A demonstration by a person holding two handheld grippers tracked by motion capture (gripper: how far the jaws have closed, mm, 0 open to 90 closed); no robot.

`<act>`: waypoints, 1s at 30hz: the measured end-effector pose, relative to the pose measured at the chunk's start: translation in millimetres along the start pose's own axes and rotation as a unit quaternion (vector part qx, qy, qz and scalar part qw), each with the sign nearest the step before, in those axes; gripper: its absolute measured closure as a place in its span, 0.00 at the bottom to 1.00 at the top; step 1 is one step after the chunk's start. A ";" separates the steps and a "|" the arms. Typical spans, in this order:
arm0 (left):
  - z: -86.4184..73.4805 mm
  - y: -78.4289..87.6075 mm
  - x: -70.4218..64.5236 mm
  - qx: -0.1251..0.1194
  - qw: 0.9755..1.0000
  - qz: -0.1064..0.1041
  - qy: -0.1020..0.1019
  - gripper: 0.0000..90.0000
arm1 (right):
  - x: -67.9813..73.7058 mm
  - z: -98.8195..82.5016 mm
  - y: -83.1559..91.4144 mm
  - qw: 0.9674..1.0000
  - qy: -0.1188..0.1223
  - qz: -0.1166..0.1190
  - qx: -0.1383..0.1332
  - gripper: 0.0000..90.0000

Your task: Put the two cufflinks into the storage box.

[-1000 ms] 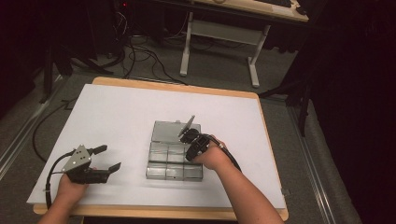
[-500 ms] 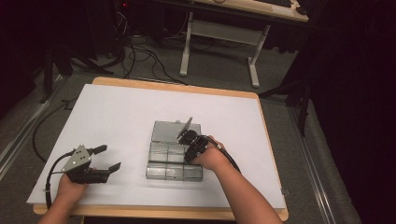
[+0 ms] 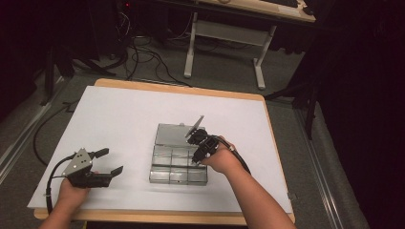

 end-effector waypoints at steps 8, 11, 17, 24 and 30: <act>0.0 -0.1 0.6 0.000 1.000 0.002 0.001 0.17 | -15.7 -12.1 18.6 0.999 -0.026 -0.016 -0.014 0.81; -0.1 -0.1 0.7 0.000 1.000 0.002 0.001 0.17 | -23.5 -19.5 23.8 0.999 -0.035 -0.022 -0.019 0.79; -0.1 -0.3 0.9 0.000 1.000 0.004 0.002 0.17 | -41.6 -38.1 32.1 0.997 -0.059 -0.041 -0.034 0.70; -0.7 -0.4 0.7 0.004 1.000 0.003 -0.002 0.17 | -56.9 -60.7 33.7 0.992 -0.084 -0.061 -0.065 0.51; -0.7 -0.7 1.0 0.003 1.000 0.006 -0.001 0.17 | -57.8 -82.4 27.5 0.981 -0.095 -0.086 -0.146 0.48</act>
Point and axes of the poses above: each handheld gripper's, and its own axes: y roughly backward along the jaws, z roughly out of its top, x roughly to its left, the point moved 10 cm from there along -y, roughly forward along the jaws, and after that the axes turned 10 degrees about -x, right-handed, at the moved point
